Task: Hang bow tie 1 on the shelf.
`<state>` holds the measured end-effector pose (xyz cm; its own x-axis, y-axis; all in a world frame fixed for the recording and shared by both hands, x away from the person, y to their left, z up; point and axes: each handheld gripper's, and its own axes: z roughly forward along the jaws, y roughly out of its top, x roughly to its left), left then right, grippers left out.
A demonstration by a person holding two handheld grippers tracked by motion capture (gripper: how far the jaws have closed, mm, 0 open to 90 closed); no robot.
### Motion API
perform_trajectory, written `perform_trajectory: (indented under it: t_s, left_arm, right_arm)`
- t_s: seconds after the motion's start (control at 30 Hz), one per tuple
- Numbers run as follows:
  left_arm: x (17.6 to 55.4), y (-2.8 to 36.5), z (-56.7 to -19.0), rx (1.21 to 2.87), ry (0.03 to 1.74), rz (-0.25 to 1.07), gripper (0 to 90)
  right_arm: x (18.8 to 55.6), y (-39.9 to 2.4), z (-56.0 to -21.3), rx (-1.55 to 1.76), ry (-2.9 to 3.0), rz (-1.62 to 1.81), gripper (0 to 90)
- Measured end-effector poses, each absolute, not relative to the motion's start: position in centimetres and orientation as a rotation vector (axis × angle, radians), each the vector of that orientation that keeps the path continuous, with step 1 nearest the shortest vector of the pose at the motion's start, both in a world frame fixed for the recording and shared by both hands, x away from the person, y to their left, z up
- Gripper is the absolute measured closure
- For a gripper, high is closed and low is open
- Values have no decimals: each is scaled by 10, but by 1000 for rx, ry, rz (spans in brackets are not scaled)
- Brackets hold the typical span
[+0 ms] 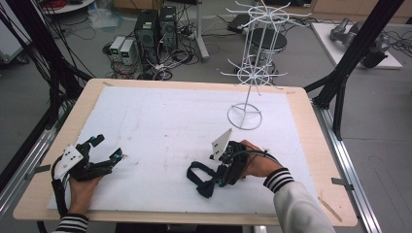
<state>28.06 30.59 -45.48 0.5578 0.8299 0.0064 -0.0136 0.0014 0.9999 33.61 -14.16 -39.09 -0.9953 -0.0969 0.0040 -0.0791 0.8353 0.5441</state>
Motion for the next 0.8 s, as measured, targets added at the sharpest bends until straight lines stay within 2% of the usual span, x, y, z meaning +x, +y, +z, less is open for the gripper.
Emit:
perform_trajectory:
  t_s: [0.4, 0.53, 0.8]
  left_arm:
    - [280, 306, -455, 1419, 754, 771, 146]
    - [281, 306, -455, 1418, 753, 770, 146]
    - [280, 306, -455, 1417, 755, 770, 147]
  right_arm:
    - [336, -136, -399, 162, -2987, -783, 176]
    - [334, -134, -403, 219, -2995, -718, 247]
    - [332, -131, -407, 244, -2996, -637, 306]
